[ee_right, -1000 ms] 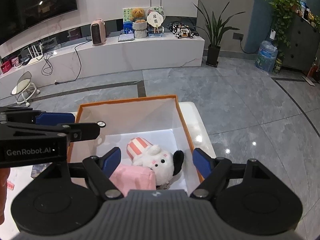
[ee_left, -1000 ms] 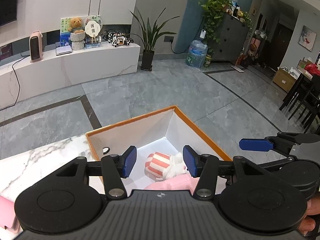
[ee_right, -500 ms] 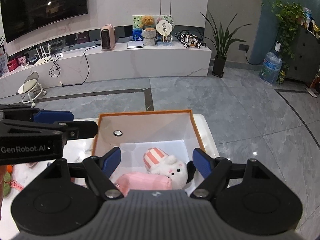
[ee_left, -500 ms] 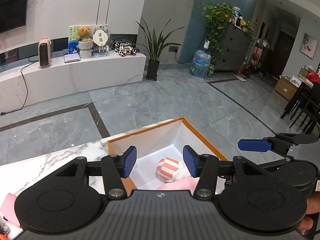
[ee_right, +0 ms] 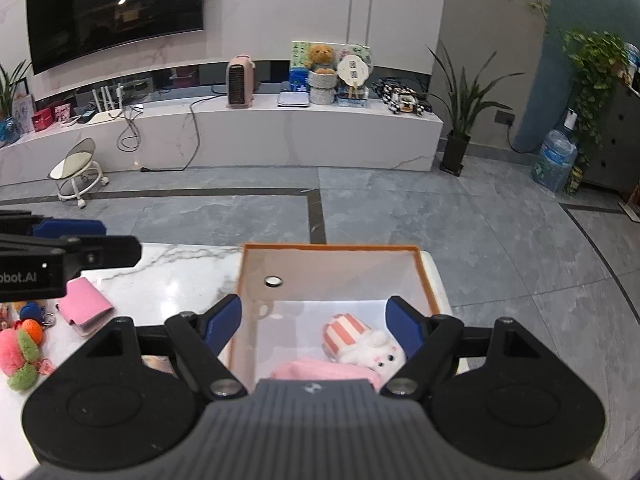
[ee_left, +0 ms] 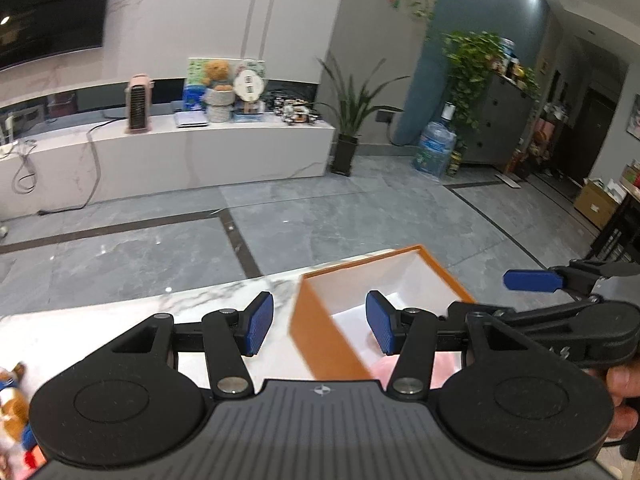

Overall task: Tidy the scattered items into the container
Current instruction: 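Open the right gripper over the box while the left gripper releases the pouch, then move the left tool to the pink pompom while the right tool approaches the poster book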

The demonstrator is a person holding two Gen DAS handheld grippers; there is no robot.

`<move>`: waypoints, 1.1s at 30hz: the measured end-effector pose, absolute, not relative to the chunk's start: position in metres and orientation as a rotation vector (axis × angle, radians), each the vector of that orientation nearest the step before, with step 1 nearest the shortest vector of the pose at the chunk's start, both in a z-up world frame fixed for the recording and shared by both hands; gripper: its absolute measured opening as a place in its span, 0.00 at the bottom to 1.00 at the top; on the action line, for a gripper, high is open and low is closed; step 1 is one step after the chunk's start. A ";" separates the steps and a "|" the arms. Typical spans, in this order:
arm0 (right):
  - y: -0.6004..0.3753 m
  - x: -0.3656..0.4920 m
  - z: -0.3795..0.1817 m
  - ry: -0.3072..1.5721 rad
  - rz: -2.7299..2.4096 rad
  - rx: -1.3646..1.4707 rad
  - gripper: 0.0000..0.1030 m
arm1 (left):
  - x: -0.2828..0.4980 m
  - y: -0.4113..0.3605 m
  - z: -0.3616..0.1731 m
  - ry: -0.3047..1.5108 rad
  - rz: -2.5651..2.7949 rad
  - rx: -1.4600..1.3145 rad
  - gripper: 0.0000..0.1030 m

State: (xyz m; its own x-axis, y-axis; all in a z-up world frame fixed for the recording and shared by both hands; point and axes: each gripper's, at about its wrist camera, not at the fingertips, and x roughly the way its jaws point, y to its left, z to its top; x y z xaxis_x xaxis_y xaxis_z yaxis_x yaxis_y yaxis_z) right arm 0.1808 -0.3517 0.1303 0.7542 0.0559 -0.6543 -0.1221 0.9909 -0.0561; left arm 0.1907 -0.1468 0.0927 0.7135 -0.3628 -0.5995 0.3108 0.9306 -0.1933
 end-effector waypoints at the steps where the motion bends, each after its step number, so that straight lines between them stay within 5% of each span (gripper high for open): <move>1: -0.347 0.181 0.132 0.708 0.106 -0.100 0.79 | 0.190 -0.140 0.094 0.682 -0.363 -0.083 0.58; 15: -0.246 0.177 0.137 0.687 0.273 -0.197 0.81 | 0.164 -0.032 0.103 0.672 -0.205 -0.137 0.58; 33: -0.154 0.190 0.078 0.796 0.386 -0.381 0.82 | 0.139 0.084 0.020 0.843 -0.117 -0.222 0.64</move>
